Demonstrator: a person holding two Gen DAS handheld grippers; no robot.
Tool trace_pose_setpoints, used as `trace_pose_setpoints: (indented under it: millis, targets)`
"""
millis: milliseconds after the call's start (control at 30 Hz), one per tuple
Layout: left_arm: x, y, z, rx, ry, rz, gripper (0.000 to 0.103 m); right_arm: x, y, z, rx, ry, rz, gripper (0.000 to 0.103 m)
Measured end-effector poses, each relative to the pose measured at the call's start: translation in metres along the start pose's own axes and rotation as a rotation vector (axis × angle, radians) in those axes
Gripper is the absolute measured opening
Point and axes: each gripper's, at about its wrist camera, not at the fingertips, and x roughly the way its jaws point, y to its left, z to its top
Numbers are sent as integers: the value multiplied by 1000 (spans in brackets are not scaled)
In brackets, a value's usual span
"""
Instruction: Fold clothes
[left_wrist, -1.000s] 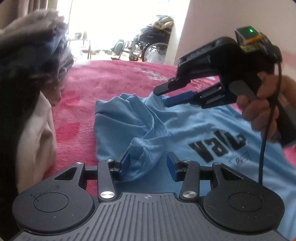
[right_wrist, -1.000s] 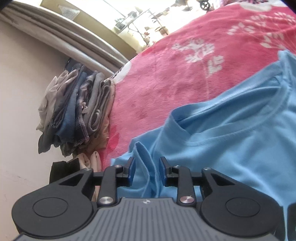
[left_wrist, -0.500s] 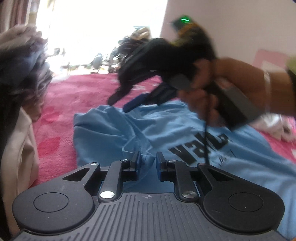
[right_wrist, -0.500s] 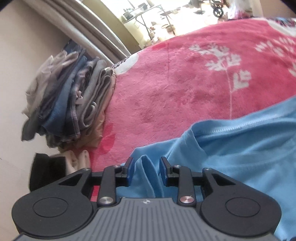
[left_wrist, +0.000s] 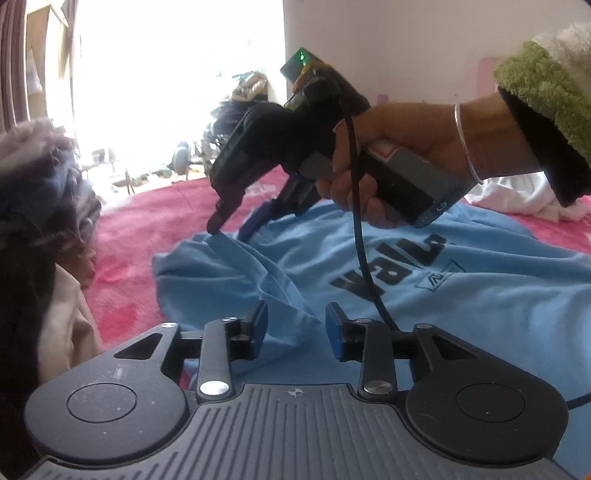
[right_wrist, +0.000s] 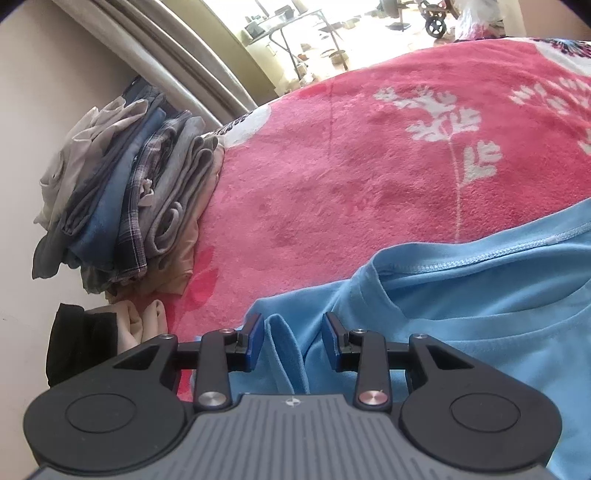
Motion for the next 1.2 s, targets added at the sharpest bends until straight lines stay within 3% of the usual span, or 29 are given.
trace_pose_setpoints:
  millis: [167,467,500,533,567,667,833,1033,1200]
  targets:
    - [15,-8,1,36,25,17,36,5,-3,4,8,3,-3,38]
    - [30,-11,-4,30,67,27,10,11,6,2,-26,23,40,38]
    - [29,-10,-5,27,62,34,7,12,9,2,-40,26,32,36]
    - [28,-10,-5,20,57,39,5,13,11,1,-55,28,22,26]
    - [26,-10,-4,9,48,43,5,13,14,0,-69,29,12,11]
    - [14,-6,-1,-31,6,55,4,1,18,2,-68,-4,28,4]
    - [-16,7,6,-132,-75,71,4,-40,22,14,35,-117,156,3]
    - [-47,30,7,-262,-123,110,4,-61,55,31,36,-180,284,2]
    - [-56,47,-2,-341,-107,126,4,-51,91,40,-31,-160,265,3]
